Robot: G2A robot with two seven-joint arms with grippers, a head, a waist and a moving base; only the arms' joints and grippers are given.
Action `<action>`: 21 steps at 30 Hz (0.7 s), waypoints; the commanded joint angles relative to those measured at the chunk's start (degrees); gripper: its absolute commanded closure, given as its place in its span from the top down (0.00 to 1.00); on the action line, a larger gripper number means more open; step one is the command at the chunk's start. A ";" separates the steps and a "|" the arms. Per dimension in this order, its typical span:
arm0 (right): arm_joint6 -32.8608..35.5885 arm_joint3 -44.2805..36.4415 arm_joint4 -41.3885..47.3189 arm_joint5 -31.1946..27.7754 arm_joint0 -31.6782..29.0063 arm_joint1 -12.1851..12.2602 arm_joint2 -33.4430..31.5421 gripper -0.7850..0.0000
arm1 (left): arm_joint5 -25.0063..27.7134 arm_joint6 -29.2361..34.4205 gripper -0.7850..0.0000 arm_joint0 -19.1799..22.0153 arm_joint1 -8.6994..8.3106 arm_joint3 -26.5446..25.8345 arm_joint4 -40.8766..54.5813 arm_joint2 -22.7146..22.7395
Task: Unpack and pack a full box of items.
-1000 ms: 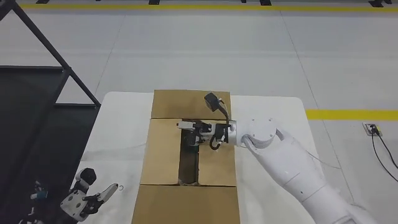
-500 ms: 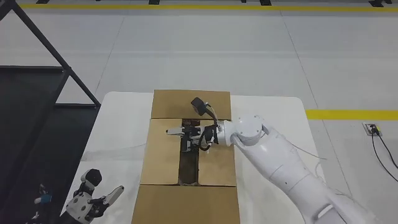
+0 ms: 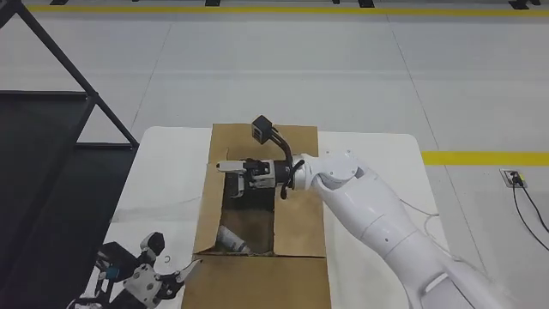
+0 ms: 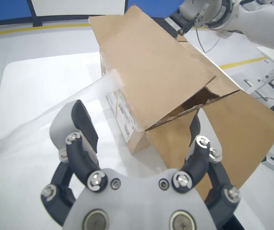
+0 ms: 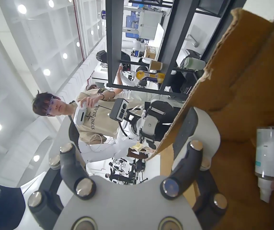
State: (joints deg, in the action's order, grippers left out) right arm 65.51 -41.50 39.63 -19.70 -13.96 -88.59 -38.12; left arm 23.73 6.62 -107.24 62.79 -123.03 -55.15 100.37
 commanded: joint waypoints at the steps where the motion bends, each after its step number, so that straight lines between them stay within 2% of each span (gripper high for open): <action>1: -0.14 -0.28 -0.31 -0.06 0.43 -0.56 0.38 1.00 | -0.62 0.39 1.00 0.55 0.05 -0.40 -1.03 -1.15; 6: 0.42 0.08 -0.88 0.11 1.68 -2.22 1.52 1.00 | -6.86 -1.40 1.00 2.00 0.53 -1.37 -3.39 -3.85; 11: 4.41 1.41 -0.42 -0.68 2.56 -3.65 2.26 1.00 | -13.44 -4.82 1.00 2.31 1.23 -1.52 1.00 -4.20; 17: 7.90 3.59 0.13 -3.77 3.17 -4.50 1.49 1.00 | -15.10 -6.92 1.00 1.37 1.61 -0.70 5.14 -1.93; 21: 7.35 4.72 -0.01 -6.95 3.30 -4.22 -0.42 1.00 | -14.71 -7.42 1.00 -0.04 1.76 -0.16 6.96 0.02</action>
State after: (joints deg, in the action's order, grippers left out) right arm 73.39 -37.03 39.69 -25.75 -10.67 -92.95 -37.97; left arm 9.10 -0.64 -106.92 64.52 -123.31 -48.40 99.99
